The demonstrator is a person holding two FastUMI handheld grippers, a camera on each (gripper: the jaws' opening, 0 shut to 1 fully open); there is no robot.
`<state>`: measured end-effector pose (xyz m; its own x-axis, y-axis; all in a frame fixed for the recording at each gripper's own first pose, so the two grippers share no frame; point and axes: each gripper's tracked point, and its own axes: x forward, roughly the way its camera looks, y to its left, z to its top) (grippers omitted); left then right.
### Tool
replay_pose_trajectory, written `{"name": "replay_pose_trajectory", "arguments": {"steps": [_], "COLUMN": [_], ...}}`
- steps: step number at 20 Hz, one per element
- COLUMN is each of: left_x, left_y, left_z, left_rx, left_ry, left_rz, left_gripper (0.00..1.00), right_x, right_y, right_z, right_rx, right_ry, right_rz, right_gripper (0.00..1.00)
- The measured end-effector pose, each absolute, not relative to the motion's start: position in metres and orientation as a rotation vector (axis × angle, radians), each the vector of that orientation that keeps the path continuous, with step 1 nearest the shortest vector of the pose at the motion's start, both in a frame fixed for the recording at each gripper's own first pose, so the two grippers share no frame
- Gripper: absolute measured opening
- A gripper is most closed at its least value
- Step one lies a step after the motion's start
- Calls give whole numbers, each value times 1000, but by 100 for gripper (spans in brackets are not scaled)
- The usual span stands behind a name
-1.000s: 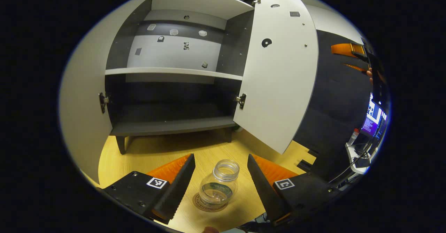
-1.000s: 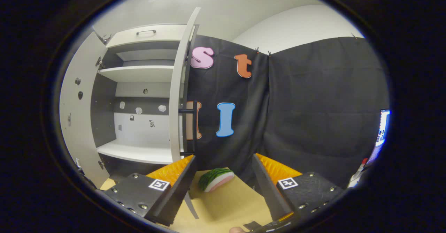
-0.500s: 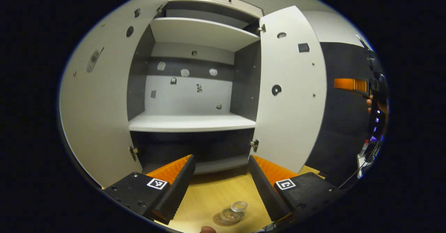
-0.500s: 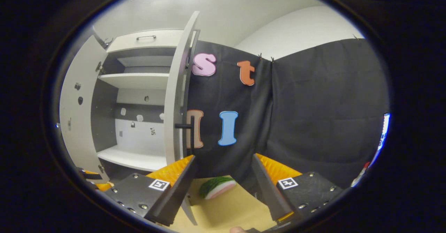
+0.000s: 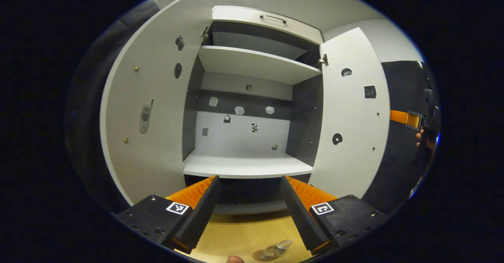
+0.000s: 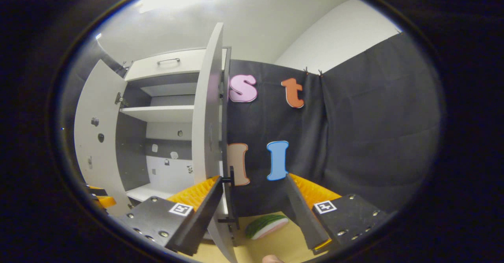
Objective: Grasp the bottle in the cabinet with the left hand and place it on the coaster, then close the right door with the right hand and the left door with the left hand.
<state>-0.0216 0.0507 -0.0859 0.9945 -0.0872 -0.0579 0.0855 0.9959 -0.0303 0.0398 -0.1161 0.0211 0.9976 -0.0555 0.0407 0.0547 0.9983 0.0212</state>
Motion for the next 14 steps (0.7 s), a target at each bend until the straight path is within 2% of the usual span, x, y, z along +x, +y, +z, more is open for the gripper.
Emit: {"name": "replay_pose_trajectory", "arguments": {"steps": [2, 4, 6, 7, 8, 14], "left_x": [-30, -42, -50, -53, -56, -70], "left_y": [65, 78, 87, 89, 90, 104], "left_z": [-84, -83, -80, -77, -73, -65], "left_rx": [-12, 0, -1, -9, -19, -31], "left_ry": [58, 63, 59, 49, 37, 16], "left_rz": [-46, -10, 21, 29, 34, 92], "left_gripper": [96, 96, 97, 97, 97, 97], "right_x": [43, 45, 49, 49, 51, 67], "right_y": [-112, -105, -96, -88, -78, -17], "right_z": [22, 22, 23, 23, 20, 15], "right_rx": [11, 11, 17, 26, 40, 93], "right_ry": [-42, -35, -37, -36, -31, -14], "right_rz": [-4, 43, 77, 102, 132, 285], "right_gripper": [92, 95, 95, 92, 95, 93]}}
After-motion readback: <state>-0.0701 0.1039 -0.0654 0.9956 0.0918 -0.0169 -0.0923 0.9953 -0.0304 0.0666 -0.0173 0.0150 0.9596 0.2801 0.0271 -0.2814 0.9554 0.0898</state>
